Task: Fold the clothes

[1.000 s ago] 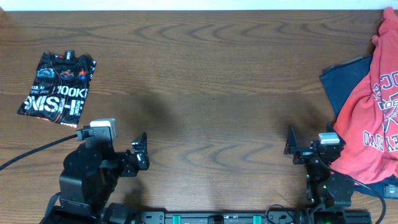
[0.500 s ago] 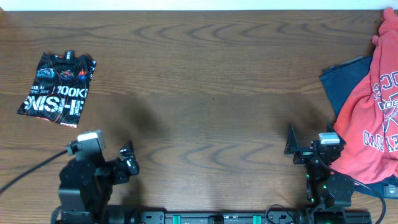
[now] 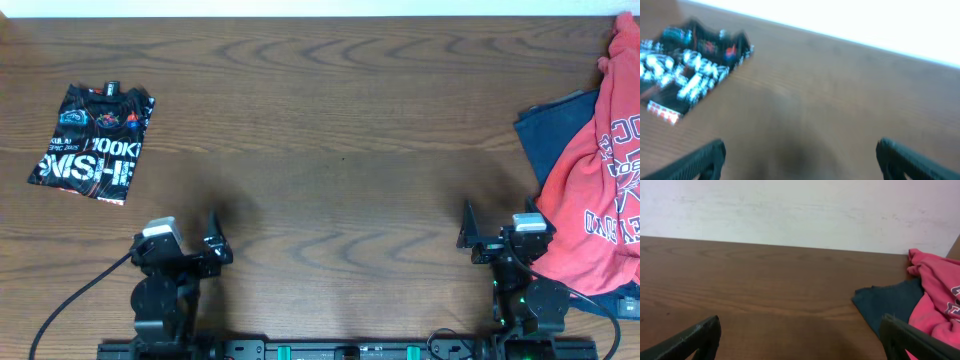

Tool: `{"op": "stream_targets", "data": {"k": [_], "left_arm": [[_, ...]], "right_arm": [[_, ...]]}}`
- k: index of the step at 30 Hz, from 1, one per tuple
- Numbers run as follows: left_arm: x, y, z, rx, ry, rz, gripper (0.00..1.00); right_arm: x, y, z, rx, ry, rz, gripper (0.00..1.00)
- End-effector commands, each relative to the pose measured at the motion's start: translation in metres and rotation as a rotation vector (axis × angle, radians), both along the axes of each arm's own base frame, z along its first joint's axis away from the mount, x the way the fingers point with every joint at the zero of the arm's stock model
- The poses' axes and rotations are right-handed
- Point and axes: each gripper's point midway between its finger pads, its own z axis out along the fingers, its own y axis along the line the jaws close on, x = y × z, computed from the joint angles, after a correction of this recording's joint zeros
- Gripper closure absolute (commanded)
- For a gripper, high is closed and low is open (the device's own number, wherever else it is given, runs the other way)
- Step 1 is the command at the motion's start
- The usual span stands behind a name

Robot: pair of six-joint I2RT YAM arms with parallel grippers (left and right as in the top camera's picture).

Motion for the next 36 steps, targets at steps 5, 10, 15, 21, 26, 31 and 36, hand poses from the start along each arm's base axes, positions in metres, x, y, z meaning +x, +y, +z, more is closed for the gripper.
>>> {"op": "stream_targets", "data": {"k": [5,10,15,21,26,31,36], "left_arm": [[0.020,0.001,-0.007,0.031,-0.141,0.000,0.02],[0.021,0.000,-0.017,0.076,-0.124,-0.016,0.02],[0.021,-0.004,-0.017,0.069,-0.124,-0.035,0.02],[0.021,-0.004,-0.017,0.069,-0.123,-0.037,0.02],[0.021,-0.004,-0.017,0.069,-0.123,-0.036,0.02],[0.021,-0.004,-0.017,0.069,-0.123,-0.036,0.02],[0.021,-0.004,-0.017,0.069,-0.123,-0.036,0.02]], "right_arm": [[0.000,-0.002,0.000,-0.013,-0.001,-0.009,0.01],[0.000,-0.002,0.000,-0.013,-0.001,-0.009,0.01],[0.000,-0.002,0.000,-0.013,0.000,-0.009,0.01],[0.000,-0.002,0.000,-0.013,0.000,-0.009,0.01],[0.000,-0.002,0.000,-0.013,0.000,-0.009,0.01],[0.000,-0.002,0.000,-0.013,0.000,-0.009,0.01],[0.000,-0.002,0.000,-0.013,0.000,-0.009,0.01]]}}
